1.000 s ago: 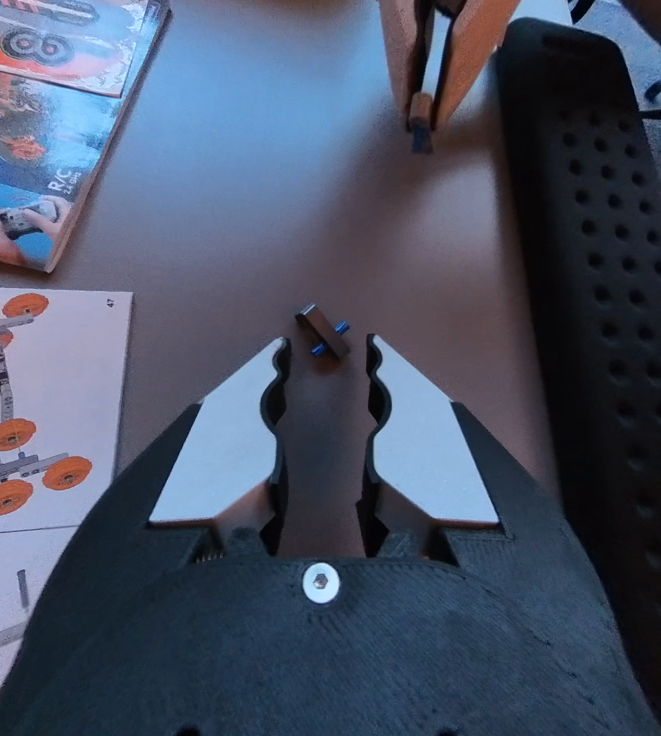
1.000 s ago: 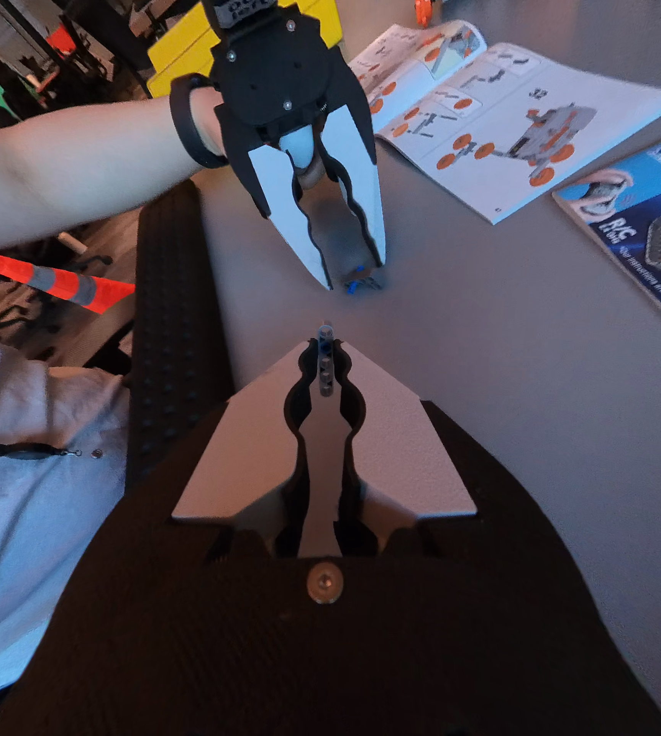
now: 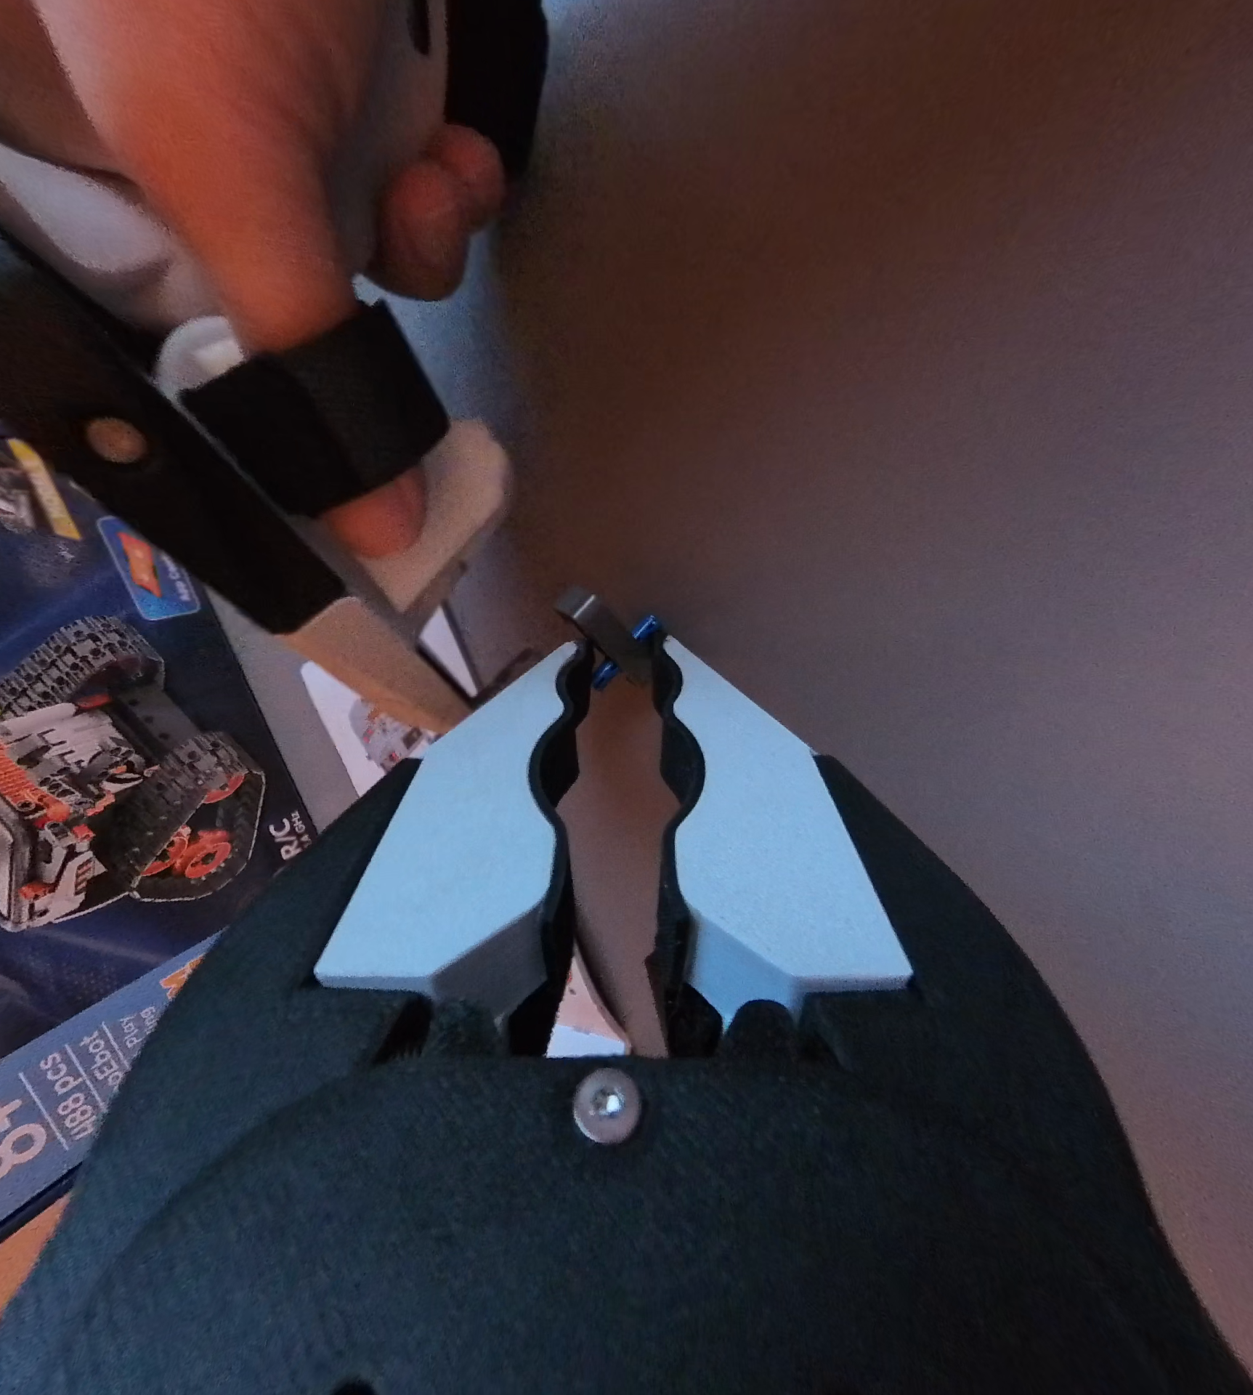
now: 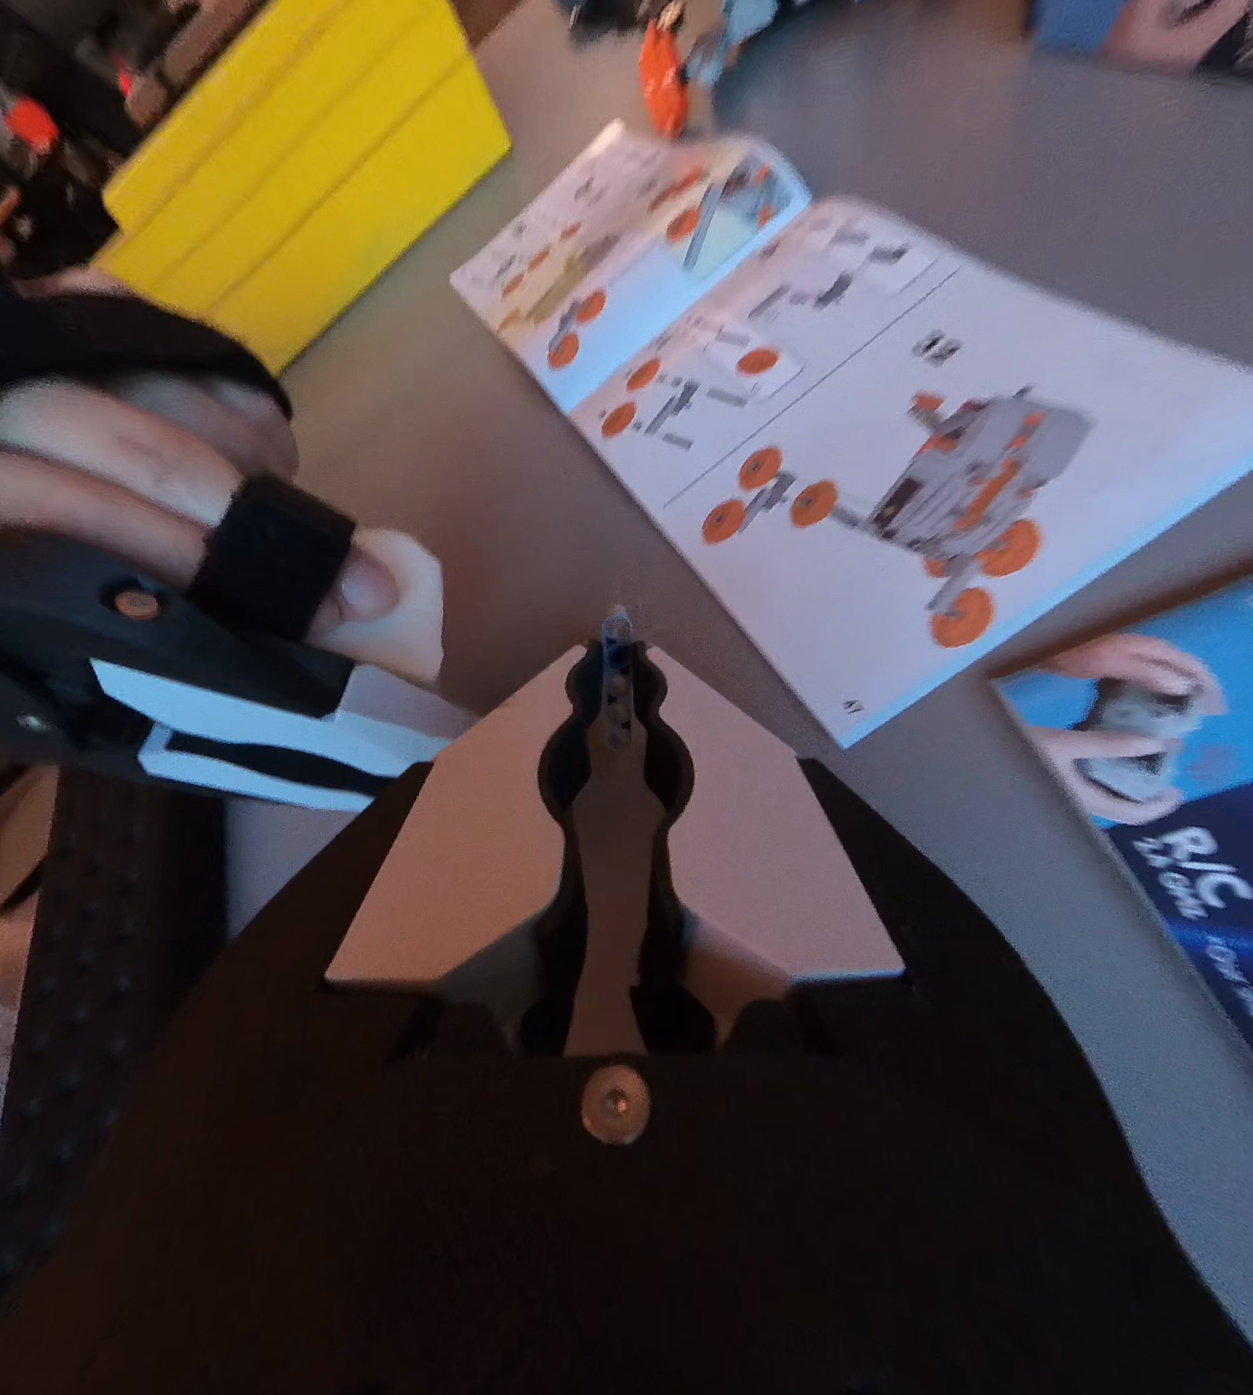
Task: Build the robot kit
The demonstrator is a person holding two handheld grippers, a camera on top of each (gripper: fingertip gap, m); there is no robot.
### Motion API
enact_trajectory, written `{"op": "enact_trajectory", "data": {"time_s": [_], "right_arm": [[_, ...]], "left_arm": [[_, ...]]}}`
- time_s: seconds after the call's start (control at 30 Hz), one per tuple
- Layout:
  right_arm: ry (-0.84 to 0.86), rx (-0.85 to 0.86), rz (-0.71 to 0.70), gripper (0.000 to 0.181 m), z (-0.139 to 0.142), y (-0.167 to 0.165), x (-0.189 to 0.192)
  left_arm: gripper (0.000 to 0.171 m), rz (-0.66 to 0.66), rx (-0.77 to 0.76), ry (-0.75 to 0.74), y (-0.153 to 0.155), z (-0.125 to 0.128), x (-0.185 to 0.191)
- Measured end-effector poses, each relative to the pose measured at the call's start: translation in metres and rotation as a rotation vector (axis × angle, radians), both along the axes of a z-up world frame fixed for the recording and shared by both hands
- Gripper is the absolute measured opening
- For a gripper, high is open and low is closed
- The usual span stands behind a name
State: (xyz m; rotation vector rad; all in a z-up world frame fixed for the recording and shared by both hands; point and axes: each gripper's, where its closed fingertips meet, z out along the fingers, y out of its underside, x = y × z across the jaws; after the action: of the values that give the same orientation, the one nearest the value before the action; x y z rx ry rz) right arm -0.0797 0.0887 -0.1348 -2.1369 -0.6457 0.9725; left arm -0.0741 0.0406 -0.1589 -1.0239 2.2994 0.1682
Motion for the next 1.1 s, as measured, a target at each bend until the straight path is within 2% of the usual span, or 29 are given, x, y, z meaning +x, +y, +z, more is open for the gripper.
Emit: {"op": "enact_trajectory", "data": {"time_s": [0.07,0.17,0.33,0.4,0.5,0.57,0.63,0.77,1.0,1.1], "right_arm": [[-0.026,-0.026,0.065,0.006,-0.008,-0.01,-0.006],[0.039,-0.077,0.081,0.006,-0.008,-0.016,-0.008],[0.07,-0.116,0.07,0.005,-0.007,-0.022,0.003],[0.067,-0.131,0.063,0.005,-0.009,-0.025,0.006],[0.075,-0.138,0.058,0.005,-0.009,-0.026,0.01],[0.109,-0.165,0.065,0.005,-0.007,-0.028,0.009],[0.144,-0.197,0.07,0.006,-0.006,-0.031,0.008],[0.18,-0.21,0.065,0.005,-0.003,-0.032,0.008],[0.165,-0.239,0.002,0.005,-0.008,-0.029,0.012],[0.209,-0.286,-0.033,0.005,-0.008,-0.03,0.014]], "left_arm": [[0.014,0.009,0.004,-0.013,0.001,0.001,0.0],[0.016,0.027,-0.03,-0.036,-0.002,0.001,0.002],[0.033,0.13,-0.198,-0.08,-0.009,0.007,-0.001],[0.035,0.218,-0.357,-0.13,-0.014,0.012,-0.004],[0.035,0.422,-0.721,-0.145,-0.022,0.012,-0.011],[0.033,0.494,-0.935,-0.189,-0.021,0.016,-0.008],[0.031,0.52,-1.063,-0.197,-0.016,0.017,-0.007],[0.029,0.507,-1.084,-0.105,-0.009,0.005,-0.011],[0.024,0.411,-1.133,-0.039,-0.011,0.005,0.004],[0.023,0.356,-1.072,-0.028,-0.011,0.003,0.005]]}}
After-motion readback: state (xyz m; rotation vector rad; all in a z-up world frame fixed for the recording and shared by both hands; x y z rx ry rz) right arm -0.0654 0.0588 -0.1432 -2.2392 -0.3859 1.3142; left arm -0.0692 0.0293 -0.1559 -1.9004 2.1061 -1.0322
